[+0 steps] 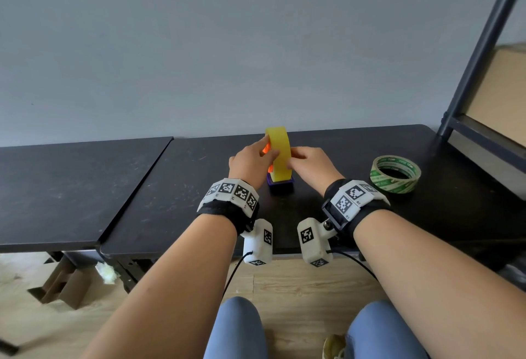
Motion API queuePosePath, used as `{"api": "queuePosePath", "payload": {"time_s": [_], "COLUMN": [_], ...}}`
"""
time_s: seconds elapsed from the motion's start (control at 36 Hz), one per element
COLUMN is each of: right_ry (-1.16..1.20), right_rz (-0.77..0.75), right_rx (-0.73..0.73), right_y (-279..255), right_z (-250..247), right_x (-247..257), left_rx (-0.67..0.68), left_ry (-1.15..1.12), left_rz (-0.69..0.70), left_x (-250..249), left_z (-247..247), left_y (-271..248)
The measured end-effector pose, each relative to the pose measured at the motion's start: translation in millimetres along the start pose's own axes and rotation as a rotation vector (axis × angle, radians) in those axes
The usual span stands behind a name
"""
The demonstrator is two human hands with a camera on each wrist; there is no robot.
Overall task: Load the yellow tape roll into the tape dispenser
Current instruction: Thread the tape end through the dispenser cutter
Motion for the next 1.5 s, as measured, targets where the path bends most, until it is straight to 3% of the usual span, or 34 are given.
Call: {"api": "queuePosePath", "payload": {"time_s": [0.47,1.03,1.31,1.5], "right_ry": [0.027,0.185,0.209,0.213], "right_rz": [-0.012,-0.056,-0.049,-0.042], "right_rx": [0.0,0.002,-0.002,-0.025], "right_y": [5.2,5.8,6.4,8.5], "right_z": [4.9,0.2,3.0,0.4], "right_x": [-4.8,-5.2,-6.7,-4.8], "left_rx": [0.047,-0.019,0.1,0.067], "left_ry": [-0.061,-0.143,-0.115,-0.134], "left_rz": [0.036,0.054,0.05,0.055], "left_x": [2.1,4.1,5.8,4.4], "left_z": [1.7,5.9,7.4,6.5], "left_y": [-0.9,9.4,8.5,8.4]}}
Point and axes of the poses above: each hand's wrist, its own y-axis towards the middle knuckle, its own z-axis out of the palm, x = y × z, the point moved 3 cm from there along y, towards the middle knuckle, and after that the axes turned 3 degrees about x, right-handed, at the moved point
